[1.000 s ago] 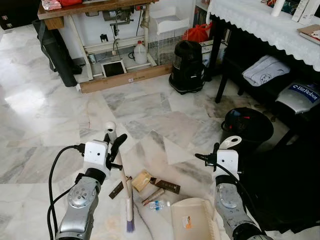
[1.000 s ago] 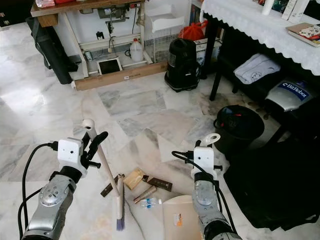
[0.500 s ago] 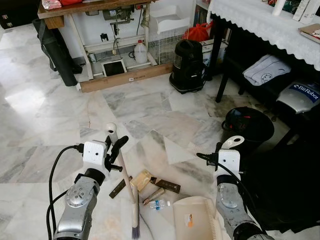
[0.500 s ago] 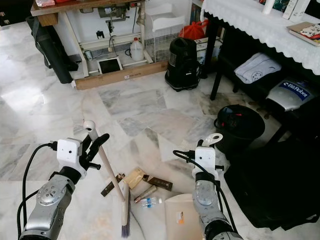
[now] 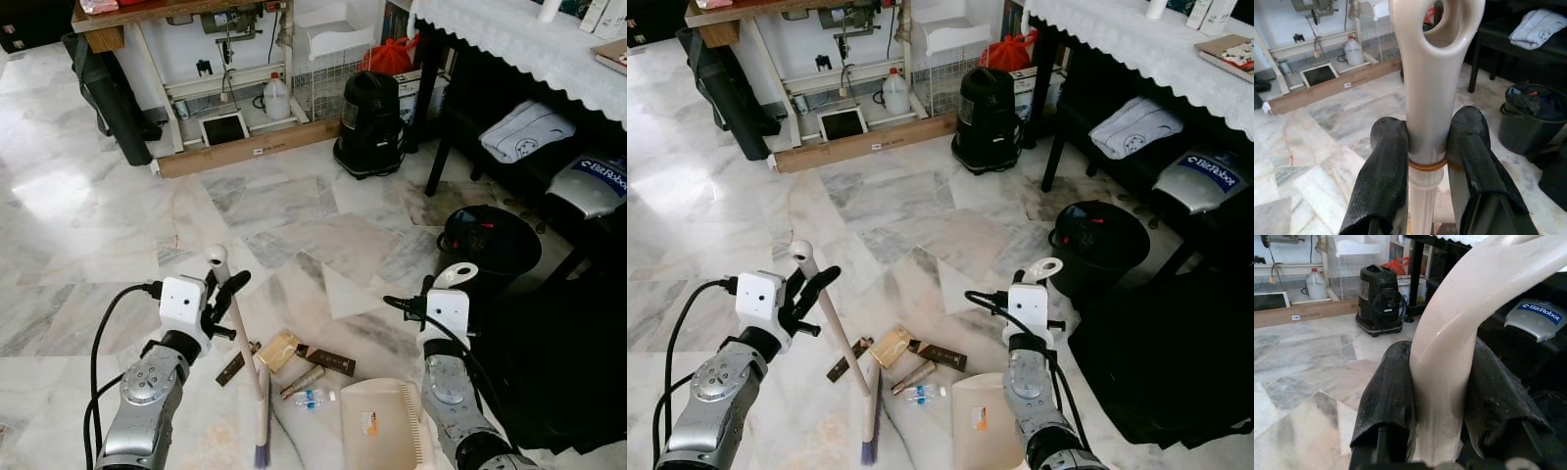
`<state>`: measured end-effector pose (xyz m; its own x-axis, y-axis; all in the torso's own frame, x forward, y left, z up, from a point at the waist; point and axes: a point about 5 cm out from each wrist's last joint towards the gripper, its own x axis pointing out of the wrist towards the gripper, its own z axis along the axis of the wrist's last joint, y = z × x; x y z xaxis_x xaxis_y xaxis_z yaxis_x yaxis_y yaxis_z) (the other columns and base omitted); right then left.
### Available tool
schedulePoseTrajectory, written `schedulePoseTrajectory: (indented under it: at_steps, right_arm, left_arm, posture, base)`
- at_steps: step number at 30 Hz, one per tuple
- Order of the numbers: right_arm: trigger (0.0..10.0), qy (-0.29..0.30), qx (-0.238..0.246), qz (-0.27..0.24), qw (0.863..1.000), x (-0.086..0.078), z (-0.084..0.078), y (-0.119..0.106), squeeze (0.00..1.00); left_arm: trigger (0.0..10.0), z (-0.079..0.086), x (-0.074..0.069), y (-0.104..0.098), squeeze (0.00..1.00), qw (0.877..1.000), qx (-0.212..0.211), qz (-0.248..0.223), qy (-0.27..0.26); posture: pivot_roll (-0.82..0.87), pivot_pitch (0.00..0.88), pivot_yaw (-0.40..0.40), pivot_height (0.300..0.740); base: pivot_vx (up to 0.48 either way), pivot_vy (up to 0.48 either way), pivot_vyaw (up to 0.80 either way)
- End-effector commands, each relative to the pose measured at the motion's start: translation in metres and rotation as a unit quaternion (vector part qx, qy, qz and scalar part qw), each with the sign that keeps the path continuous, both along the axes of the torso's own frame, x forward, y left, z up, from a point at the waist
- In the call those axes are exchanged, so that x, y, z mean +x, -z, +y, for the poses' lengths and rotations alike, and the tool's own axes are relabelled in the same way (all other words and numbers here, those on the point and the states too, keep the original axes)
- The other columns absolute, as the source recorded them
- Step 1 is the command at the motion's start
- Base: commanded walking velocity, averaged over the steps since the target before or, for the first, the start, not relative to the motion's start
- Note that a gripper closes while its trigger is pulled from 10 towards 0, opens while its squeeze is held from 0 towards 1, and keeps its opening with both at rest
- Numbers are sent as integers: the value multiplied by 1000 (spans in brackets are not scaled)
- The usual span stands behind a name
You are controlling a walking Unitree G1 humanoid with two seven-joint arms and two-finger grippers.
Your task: Sweep floor
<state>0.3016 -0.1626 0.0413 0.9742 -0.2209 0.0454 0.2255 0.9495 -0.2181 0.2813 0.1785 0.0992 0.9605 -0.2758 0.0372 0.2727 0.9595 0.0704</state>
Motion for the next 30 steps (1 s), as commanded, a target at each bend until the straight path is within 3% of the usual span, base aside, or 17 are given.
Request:
schedulePoseTrajectory:
  at_steps: [1, 13, 30]
  right_arm:
    - [10000, -12, -3, -4, 1000, 2, 6, -2, 0]
    - [10000, -9, -2, 2, 1000, -1, 5, 2, 0]
    - [10000, -9, -4, 12, 1000, 0, 3, 3, 0]
  left_arm:
    - [10000, 3, -1, -8, 0, 1000, -14, -11, 4]
    - [10000, 8, 3, -13, 0, 998, -60, -16, -17]
    - [10000, -5, 0, -6, 0, 995, -83, 26, 51]
  posture:
    - [185, 95, 77, 740]
    - [178, 96, 76, 740]
    - [170, 98, 70, 740]
  base:
    - [0, 0, 0]
    - [0, 0, 0]
    - [0, 0, 0]
